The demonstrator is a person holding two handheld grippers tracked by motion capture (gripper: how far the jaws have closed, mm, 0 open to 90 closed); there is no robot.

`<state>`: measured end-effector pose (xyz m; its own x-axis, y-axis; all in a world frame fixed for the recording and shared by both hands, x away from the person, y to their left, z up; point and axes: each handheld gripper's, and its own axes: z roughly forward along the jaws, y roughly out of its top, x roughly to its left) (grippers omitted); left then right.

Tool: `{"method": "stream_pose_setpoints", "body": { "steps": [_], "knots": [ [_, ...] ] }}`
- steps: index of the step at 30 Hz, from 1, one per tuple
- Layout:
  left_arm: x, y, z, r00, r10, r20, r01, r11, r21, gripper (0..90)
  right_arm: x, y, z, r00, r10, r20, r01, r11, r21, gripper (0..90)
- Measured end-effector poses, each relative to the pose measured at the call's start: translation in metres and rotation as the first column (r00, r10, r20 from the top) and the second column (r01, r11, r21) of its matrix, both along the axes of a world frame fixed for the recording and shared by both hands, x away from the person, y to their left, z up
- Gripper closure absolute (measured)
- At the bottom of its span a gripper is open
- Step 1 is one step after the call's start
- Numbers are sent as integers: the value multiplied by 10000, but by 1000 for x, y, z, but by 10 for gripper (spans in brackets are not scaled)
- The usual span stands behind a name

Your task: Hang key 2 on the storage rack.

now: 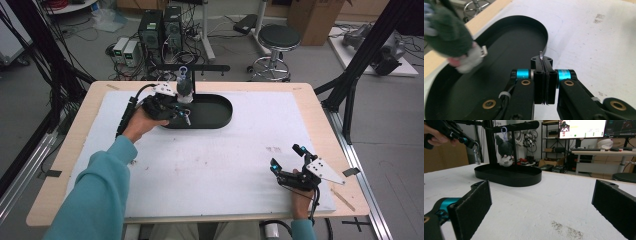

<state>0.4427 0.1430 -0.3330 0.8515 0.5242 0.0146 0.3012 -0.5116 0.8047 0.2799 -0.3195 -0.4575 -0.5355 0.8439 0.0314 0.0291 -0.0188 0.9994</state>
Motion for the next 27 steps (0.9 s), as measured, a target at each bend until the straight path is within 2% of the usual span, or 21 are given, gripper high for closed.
{"method": "stream_pose_setpoints", "body": {
  "steps": [7,14,27],
  "knots": [
    [-2,26,20,9985,384,400,-373,9989,-273,885,0,0,0,10000,-17,17,17,10000,-32,18],
    [-1,48,35,9936,845,749,-810,9955,-481,885,0,0,0,10000,22,16,-22,10000,-26,18],
    [7,60,52,9876,1224,981,-1171,9914,-579,885,0,0,0,10000,9,52,-9,10000,-46,18]
  ]
}}
